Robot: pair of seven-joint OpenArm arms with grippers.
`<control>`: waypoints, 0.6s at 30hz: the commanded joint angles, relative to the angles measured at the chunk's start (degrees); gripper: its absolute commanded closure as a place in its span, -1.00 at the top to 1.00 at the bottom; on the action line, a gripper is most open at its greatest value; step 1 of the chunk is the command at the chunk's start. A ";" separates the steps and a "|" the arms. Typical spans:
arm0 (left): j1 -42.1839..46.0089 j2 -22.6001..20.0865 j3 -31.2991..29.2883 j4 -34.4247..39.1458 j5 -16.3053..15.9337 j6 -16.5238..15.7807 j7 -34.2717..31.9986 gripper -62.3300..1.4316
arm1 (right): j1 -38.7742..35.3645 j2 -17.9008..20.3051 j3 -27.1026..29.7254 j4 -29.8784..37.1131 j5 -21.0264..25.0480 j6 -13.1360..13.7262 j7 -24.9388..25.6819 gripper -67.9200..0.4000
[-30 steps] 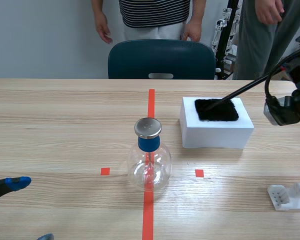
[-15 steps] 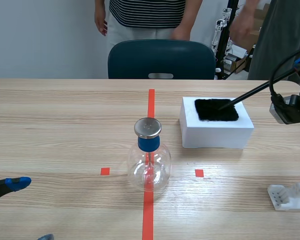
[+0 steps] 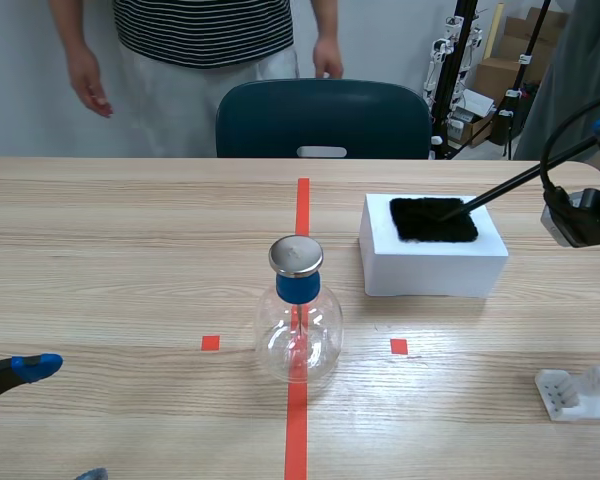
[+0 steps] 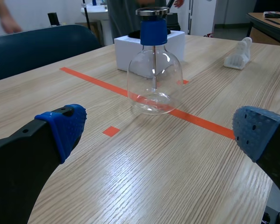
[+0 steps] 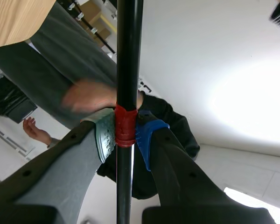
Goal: Do the electroscope experiment. rub the rod on the fur
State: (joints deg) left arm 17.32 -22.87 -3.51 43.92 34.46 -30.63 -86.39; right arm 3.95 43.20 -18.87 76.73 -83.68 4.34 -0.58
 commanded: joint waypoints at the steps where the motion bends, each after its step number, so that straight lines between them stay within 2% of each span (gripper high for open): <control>1: 0.26 -0.17 -0.63 0.87 -0.76 -0.15 -2.64 1.00 | 0.66 0.96 0.31 0.07 -0.02 0.44 -0.57 -0.98; 3: 0.26 -0.17 -0.63 0.87 -0.76 -0.15 -2.64 1.00 | 0.68 0.92 0.31 0.09 -0.02 -1.05 0.50 -0.98; 7: 0.26 -0.17 -0.63 0.87 -0.76 -0.15 -2.64 1.00 | 0.68 0.92 0.31 0.09 -0.02 -8.37 5.03 -0.98; 9: 0.26 -0.17 -0.63 0.87 -0.76 -0.15 -2.64 1.00 | 0.68 0.92 0.31 0.09 -0.02 -9.94 6.36 -0.98; 12: 0.26 -0.17 -0.63 0.87 -0.76 -0.15 -2.64 1.00 | 0.68 0.94 0.31 0.07 -0.02 -9.68 4.90 -0.98; 18: 0.26 -0.17 -0.63 0.87 -0.76 -0.15 -2.64 1.00 | 0.66 0.96 0.31 0.07 -0.02 -1.33 -1.46 -0.98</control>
State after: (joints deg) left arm 17.32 -22.85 -3.51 43.92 34.46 -30.63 -86.41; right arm 3.79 43.20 -18.87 76.60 -83.68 2.74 -1.39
